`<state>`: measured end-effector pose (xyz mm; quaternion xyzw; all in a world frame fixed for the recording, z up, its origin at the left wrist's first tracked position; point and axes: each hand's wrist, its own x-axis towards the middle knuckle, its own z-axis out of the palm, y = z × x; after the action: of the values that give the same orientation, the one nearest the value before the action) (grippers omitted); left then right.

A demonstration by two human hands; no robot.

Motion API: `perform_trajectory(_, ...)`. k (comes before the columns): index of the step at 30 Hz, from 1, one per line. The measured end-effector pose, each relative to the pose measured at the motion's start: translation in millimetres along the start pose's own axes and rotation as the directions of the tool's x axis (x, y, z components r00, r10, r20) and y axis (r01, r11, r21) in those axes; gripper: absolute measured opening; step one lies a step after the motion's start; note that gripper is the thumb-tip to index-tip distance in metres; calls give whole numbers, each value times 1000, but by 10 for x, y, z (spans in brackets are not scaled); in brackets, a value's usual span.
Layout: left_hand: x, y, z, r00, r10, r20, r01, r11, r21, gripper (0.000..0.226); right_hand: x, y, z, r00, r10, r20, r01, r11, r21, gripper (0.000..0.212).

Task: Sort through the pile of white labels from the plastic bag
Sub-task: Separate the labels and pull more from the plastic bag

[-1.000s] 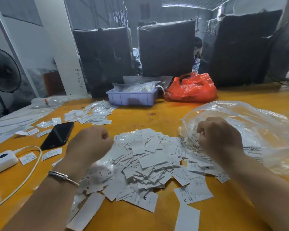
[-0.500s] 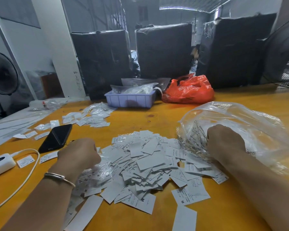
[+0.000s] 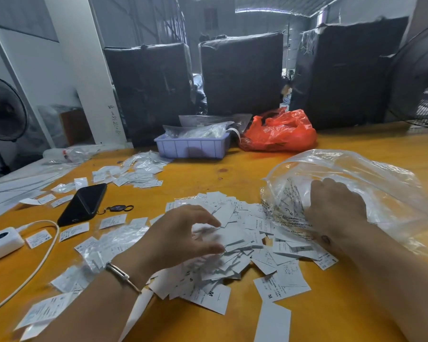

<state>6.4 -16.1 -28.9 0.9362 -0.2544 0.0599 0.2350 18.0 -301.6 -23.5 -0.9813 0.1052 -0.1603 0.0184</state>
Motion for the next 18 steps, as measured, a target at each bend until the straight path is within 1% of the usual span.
perform_trajectory(2,-3,30,4,999,7,33,-7,1000,21,51,-17,-20,-36,998,48,46,-47,999,-24,14)
perform_trajectory(5,-13,39,-8,999,16,30,-17,999,43,38,-44,-23,-60,997,65,41,-64,997,-39,29)
perform_trajectory(6,-18,39,-9,999,25,21,-26,999,40,32,-47,-26,-70,997,63,32,-62,997,-38,30)
perform_trajectory(9,-26,49,-11,999,50,-10,-50,999,19,12,-42,-36,-87,998,58,7,-58,998,7,17)
perform_trajectory(10,-24,46,-11,998,53,-20,-52,998,25,9,-33,-32,-80,998,55,-9,-55,998,32,13)
perform_trajectory(12,-22,39,-22,997,59,-49,-57,997,49,9,-15,-25,-46,996,38,-80,-31,996,78,8)
perform_trajectory(14,-27,34,-37,993,62,-105,-57,997,48,8,1,-29,-4,978,28,-206,10,984,178,5)
perform_trajectory(18,-44,46,-59,971,34,-236,-37,999,-8,3,29,-41,47,916,68,-396,134,879,458,17)
